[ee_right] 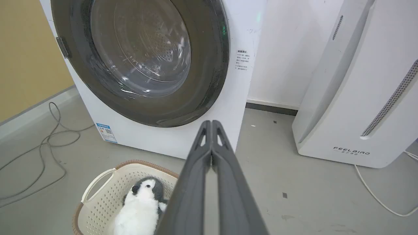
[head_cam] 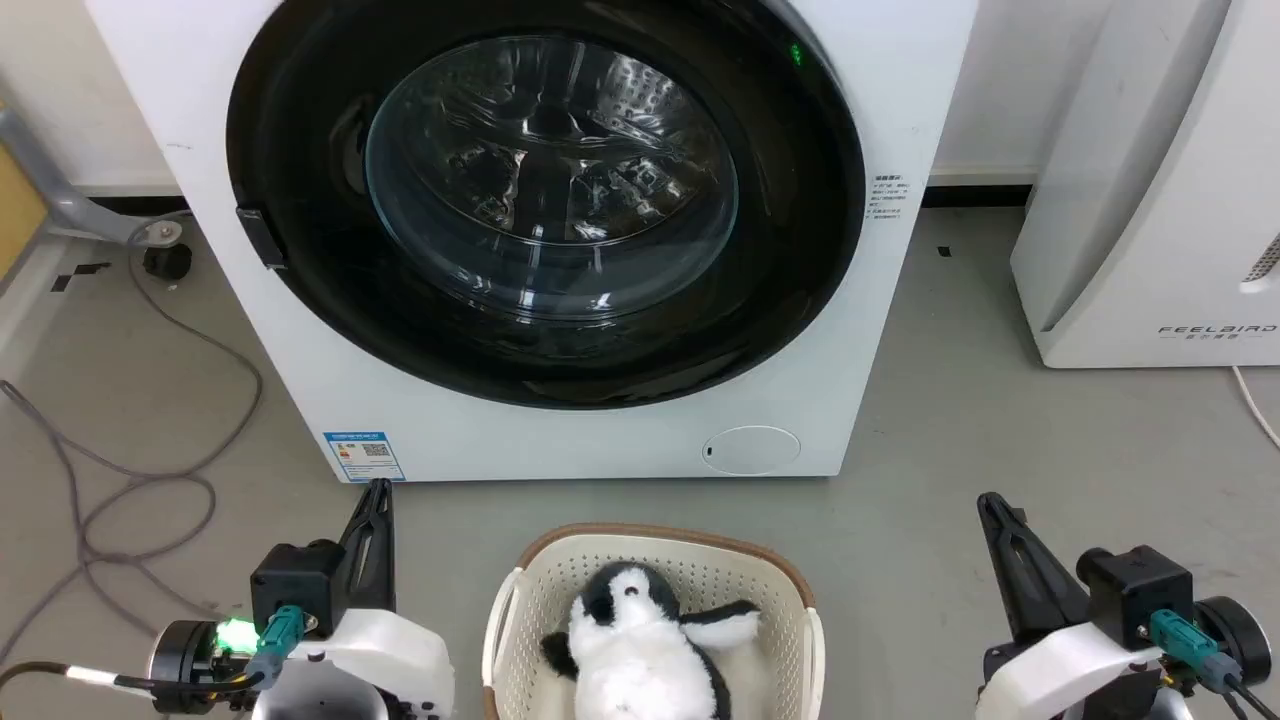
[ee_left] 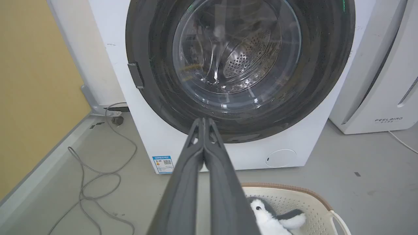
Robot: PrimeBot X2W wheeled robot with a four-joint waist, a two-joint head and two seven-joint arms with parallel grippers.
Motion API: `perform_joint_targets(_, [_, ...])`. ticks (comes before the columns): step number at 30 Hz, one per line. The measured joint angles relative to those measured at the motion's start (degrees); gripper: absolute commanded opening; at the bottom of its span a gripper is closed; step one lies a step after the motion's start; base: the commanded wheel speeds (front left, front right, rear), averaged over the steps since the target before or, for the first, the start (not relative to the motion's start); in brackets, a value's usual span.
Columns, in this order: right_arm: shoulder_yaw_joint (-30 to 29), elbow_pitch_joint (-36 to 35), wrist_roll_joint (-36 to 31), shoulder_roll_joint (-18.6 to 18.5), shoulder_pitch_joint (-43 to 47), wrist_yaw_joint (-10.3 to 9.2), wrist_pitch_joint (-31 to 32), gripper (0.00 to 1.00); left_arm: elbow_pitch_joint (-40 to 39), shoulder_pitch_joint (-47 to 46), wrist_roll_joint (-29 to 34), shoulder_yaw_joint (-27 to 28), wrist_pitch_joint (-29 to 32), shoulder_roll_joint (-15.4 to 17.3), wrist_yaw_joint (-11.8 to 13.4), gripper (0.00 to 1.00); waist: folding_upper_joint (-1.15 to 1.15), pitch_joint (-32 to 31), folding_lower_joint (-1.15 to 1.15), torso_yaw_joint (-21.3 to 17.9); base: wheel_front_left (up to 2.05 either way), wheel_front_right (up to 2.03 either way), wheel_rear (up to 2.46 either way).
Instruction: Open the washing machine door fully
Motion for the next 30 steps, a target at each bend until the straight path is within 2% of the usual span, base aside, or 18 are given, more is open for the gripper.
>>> perform_joint_targets(14, [0.0, 0.0, 0.0, 0.0, 0.0, 0.00, 0.0, 0.00, 0.0, 0.0, 0.0, 0.0, 0.0, 0.0, 0.0, 0.00, 0.00, 0.0, 0.00, 0.0, 0.00, 0.00, 0.00])
perform_joint_targets(15, [0.0, 0.0, 0.0, 0.0, 0.0, -0.01, 0.0, 1.00, 0.0, 0.0, 0.0, 0.0, 0.0, 0.0, 0.0, 1.00, 0.00, 0.0, 0.00, 0.0, 0.00, 0.00, 0.00])
perform_joint_targets(30, [-0.6, -0.7, 2.4, 0.0, 0.1, -0.01, -1.1, 1.00, 0.0, 0.0, -0.3, -0.8, -1.1, 0.0, 1.1, 1.00, 0.00, 0.2, 0.00, 0.0, 0.00, 0.00, 0.00])
